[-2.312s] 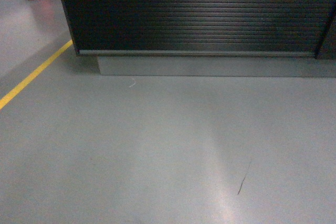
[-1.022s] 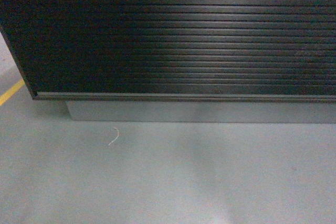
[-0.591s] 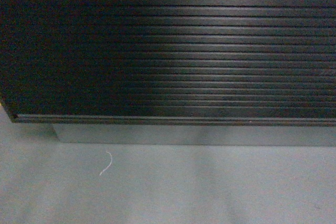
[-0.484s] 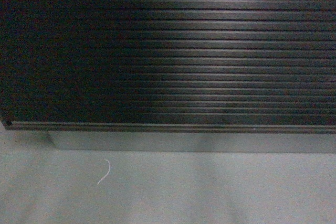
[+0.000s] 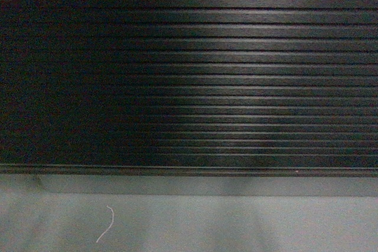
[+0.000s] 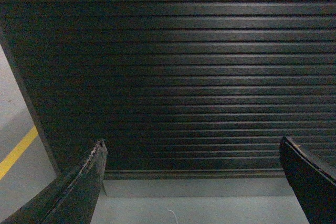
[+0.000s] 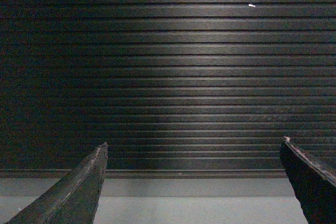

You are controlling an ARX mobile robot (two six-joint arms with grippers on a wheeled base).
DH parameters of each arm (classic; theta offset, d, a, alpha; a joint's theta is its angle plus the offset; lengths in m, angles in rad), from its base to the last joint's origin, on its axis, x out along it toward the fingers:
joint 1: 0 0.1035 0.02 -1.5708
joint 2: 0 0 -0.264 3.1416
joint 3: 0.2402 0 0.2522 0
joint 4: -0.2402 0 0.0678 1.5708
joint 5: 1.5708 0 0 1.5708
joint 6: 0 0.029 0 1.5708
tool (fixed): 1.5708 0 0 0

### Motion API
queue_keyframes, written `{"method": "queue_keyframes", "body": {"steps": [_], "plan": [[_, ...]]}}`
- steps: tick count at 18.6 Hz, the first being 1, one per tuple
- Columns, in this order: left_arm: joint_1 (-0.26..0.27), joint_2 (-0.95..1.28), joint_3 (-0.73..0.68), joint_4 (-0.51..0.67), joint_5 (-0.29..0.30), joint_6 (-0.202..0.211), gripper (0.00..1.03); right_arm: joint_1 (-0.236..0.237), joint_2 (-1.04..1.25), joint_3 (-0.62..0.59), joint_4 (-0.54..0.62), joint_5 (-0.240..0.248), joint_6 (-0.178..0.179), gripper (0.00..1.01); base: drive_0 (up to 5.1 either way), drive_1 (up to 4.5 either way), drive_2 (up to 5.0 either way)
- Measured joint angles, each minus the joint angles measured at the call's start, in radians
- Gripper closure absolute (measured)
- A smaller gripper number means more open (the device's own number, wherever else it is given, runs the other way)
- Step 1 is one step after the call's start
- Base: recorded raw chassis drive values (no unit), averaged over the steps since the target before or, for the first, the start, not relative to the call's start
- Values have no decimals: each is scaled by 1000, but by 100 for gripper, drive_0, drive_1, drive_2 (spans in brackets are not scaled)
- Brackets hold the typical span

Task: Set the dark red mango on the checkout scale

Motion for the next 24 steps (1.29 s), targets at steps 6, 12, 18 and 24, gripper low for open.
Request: {"method": "queue_keyframes", "body": {"steps": [6,12,18,24], "plan": [[0,0,0,0,0,0,5,0,0,0,0,0,0,3,0,184,-183],[0,0,0,0,0,0,5,0,0,0,0,0,0,3,-18,167,-203],[0,0,0,0,0,0,5,0,0,0,0,0,0,3,1,185,-184],[0,0,0,0,0,0,5,0,0,0,0,0,0,3,-8,115,-131]]}}
